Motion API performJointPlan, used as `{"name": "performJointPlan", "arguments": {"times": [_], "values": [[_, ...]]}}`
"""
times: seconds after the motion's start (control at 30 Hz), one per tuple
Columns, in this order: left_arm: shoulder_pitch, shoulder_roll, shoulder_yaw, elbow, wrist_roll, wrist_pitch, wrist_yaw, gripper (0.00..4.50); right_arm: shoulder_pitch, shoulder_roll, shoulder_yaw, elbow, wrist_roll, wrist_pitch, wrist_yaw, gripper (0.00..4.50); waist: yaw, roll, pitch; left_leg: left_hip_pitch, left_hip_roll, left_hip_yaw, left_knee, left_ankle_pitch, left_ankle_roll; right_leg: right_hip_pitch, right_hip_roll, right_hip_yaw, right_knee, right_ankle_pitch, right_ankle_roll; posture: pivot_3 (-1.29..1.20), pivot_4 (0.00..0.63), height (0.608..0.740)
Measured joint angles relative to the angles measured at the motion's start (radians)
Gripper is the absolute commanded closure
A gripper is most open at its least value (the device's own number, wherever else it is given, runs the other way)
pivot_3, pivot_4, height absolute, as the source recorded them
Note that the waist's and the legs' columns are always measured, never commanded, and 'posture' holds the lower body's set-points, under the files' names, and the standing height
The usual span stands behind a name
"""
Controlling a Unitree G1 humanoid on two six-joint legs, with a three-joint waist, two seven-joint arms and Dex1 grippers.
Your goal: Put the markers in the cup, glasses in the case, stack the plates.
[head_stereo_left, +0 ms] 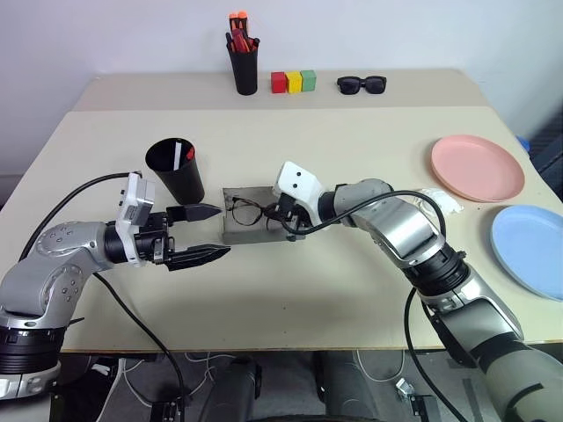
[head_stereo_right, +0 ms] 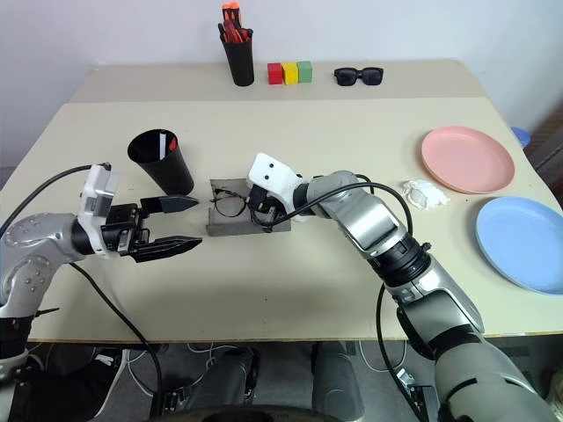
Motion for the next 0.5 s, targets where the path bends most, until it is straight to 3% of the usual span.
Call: {"name": "performJointPlan", "arguments": {"times": [0.33, 0.43, 0.5], "values": [[-0.004, 0.0, 0.0, -0.005, -0.001, 0.002, 0.002, 0.0, 0.003, -0.005, 0.004, -0.012, -0.066, -0.043, 0.051, 4.48, -0.001, 0.0, 0.0, 0.0, 0.0, 0.0, 0.0, 0.001, -0.001, 0.0, 0.0, 0.0, 0.0, 0.0, 0.0, 0.0, 0.15, 0.74], [0.001, 0.0, 0.0, -0.005, -0.001, 0.002, 0.001, 0.0, 0.008, -0.002, 0.004, -0.012, -0.079, -0.044, 0.057, 3.58, 0.0, 0.0, 0.0, 0.0, 0.0, 0.0, 0.0, 0.001, -0.001, 0.0, 0.0, 0.0, 0.0, 0.0, 0.0, 0.0, 0.15, 0.74], [0.005, 0.0, 0.001, -0.008, -0.001, 0.002, 0.001, 0.0, 0.014, -0.002, 0.004, -0.012, -0.087, -0.044, 0.06, 2.71, 0.0, 0.0, 0.0, 0.0, 0.0, 0.0, 0.0, 0.001, -0.001, 0.0, 0.0, 0.0, 0.0, 0.0, 0.0, 0.0, 0.15, 0.74]]}}
